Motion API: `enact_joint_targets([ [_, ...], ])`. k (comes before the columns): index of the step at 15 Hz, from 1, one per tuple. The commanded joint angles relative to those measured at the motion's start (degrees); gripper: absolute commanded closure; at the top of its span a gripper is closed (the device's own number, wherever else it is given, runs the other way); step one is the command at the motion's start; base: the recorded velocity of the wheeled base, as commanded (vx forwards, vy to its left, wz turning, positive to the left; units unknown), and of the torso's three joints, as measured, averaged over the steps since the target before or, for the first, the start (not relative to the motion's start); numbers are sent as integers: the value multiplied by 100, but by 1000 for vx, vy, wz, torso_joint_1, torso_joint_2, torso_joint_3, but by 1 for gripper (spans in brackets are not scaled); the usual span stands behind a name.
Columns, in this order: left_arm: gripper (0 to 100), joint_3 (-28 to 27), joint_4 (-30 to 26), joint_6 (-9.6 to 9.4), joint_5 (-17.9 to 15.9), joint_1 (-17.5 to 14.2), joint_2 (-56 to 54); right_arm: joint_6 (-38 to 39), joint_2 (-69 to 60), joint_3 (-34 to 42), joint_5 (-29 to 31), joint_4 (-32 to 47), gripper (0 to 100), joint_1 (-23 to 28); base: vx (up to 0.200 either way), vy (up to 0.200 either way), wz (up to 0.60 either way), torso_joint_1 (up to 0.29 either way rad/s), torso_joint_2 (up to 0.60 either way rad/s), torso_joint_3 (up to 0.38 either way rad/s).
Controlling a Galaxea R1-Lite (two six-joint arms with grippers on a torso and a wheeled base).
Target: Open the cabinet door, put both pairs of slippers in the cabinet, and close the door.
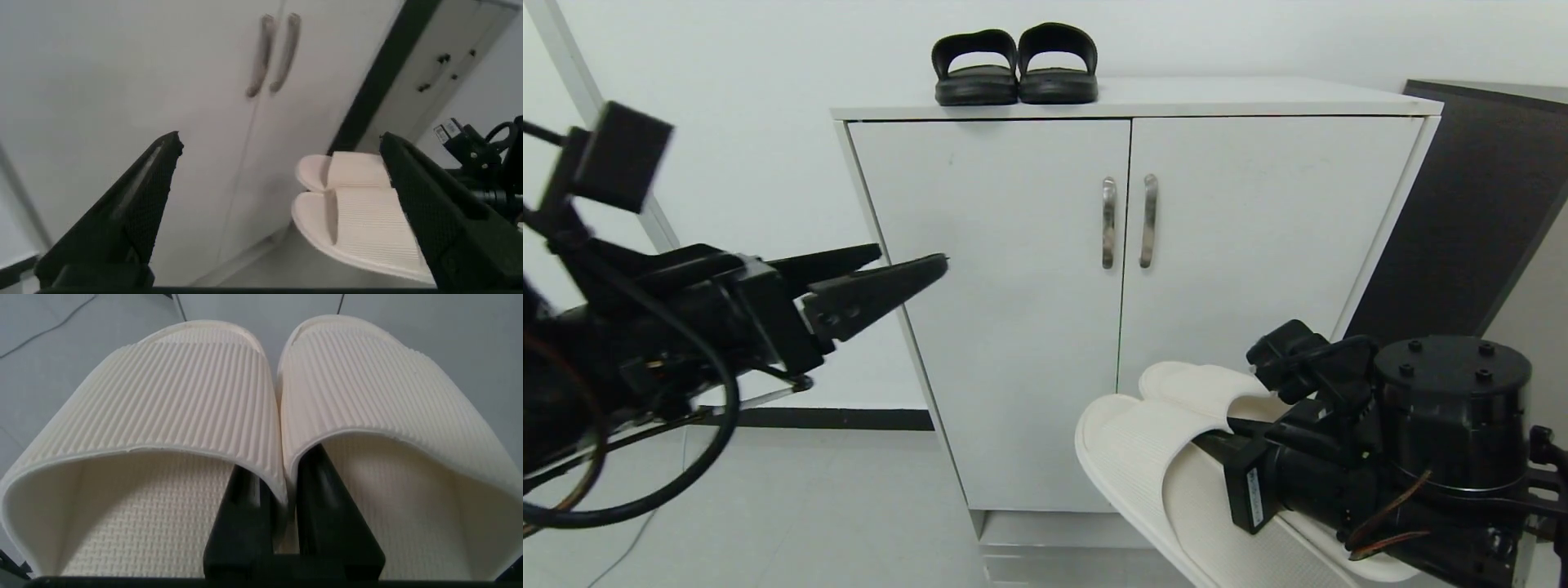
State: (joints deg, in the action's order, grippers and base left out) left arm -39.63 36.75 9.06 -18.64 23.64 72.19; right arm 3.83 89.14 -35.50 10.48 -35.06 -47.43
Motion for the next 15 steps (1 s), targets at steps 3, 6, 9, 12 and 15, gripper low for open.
enact_joint_targets([
  [3, 0, -844, -10, 35, -26, 844, 1007, 4, -19, 25, -257, 8, 100, 76, 0, 0, 0, 0, 0, 0],
  [6, 0, -1468, -107, 87, -219, 1178, 1570, 4, 16, 43, -266, -1, 100, 76, 0, 0, 0, 0, 0, 0],
  [9, 0, -2488, -406, 228, -439, 1363, 2378, 4, 16, 52, -275, -1, 100, 85, 0, 0, 0, 0, 0, 0],
  [12, 0, -3042, -388, 711, -817, 1354, 2809, 4, 16, 52, -275, -1, 100, 112, 0, 0, 0, 0, 0, 0],
  [15, 0, -3349, -388, 940, -1397, 1345, 3064, 4, 42, 52, -345, -1, 100, 129, 0, 0, 0, 0, 0, 0],
])
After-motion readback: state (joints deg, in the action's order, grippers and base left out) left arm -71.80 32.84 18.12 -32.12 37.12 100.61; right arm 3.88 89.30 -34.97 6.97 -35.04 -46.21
